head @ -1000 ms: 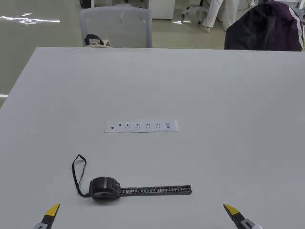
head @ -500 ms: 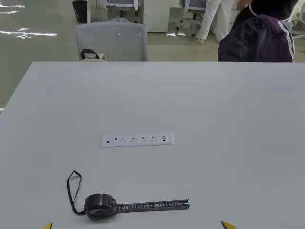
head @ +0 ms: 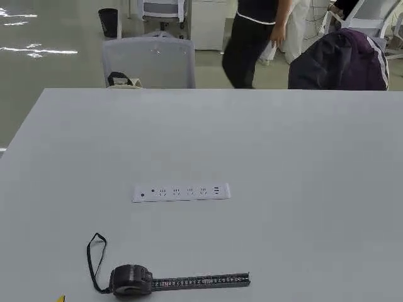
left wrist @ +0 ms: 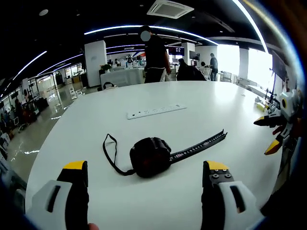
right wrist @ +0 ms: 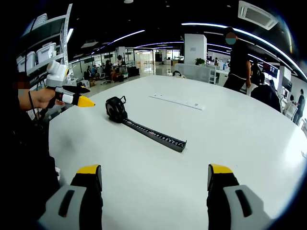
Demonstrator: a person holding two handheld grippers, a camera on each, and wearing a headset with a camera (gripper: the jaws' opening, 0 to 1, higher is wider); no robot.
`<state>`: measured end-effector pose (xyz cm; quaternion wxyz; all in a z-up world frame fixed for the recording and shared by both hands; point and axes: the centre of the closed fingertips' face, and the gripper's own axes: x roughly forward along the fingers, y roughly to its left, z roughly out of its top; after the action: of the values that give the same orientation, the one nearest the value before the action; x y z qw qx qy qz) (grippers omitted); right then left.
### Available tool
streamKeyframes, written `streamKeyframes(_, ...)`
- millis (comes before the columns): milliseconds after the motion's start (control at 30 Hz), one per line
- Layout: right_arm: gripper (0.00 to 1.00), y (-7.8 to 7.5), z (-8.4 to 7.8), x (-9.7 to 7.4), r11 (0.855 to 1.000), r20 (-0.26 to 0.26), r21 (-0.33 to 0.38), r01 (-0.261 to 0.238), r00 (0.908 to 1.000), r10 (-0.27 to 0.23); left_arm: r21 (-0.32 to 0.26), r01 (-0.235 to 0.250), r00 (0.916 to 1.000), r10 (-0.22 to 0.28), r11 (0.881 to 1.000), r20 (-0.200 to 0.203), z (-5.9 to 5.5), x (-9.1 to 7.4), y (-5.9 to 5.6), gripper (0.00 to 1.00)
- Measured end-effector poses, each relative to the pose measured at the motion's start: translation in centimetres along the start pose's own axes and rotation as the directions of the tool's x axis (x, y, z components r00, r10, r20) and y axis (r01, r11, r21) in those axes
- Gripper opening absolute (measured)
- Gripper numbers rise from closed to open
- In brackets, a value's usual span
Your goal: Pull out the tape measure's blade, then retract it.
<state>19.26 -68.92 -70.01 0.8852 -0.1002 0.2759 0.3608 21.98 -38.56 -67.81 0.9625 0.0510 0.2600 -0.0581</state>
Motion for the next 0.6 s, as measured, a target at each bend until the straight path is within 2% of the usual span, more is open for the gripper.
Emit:
streamKeyframes(100,0.92,0.1,0.0,0.2,1.000,-0.003,-0.003,-0.006,1.0000,0.006,0.000,-0.003,1.0000,0.003,1.000,0.007,0.1,0.6,-0.2,0.98)
streamKeyframes(200,0.92,0.1,-0.1,0.6,1.000,-0.006,-0.007,-0.014,0.9999,0.014,-0.024,0.016,0.9998,-0.016,1.000,0.010,-0.1,1.6,-1.0,0.97)
streamKeyframes(267,0.91,0.0,-0.1,0.8,1.000,-0.013,-0.010,-0.022,0.9997,0.021,-0.007,0.007,1.0000,-0.007,1.000,-0.002,-0.3,2.1,-1.5,0.98)
streamKeyframes(367,0.90,-0.2,-0.3,1.0,0.999,-0.017,-0.010,-0.032,0.9994,0.032,-0.003,-0.012,0.9999,0.013,1.000,0.004,0.1,2.6,-2.1,0.97)
streamKeyframes(600,0.87,-0.8,-0.6,1.5,0.999,-0.029,-0.012,-0.047,0.9985,0.046,-0.048,-0.054,0.9985,0.053,0.997,-0.013,0.1,3.8,-2.7,0.94)
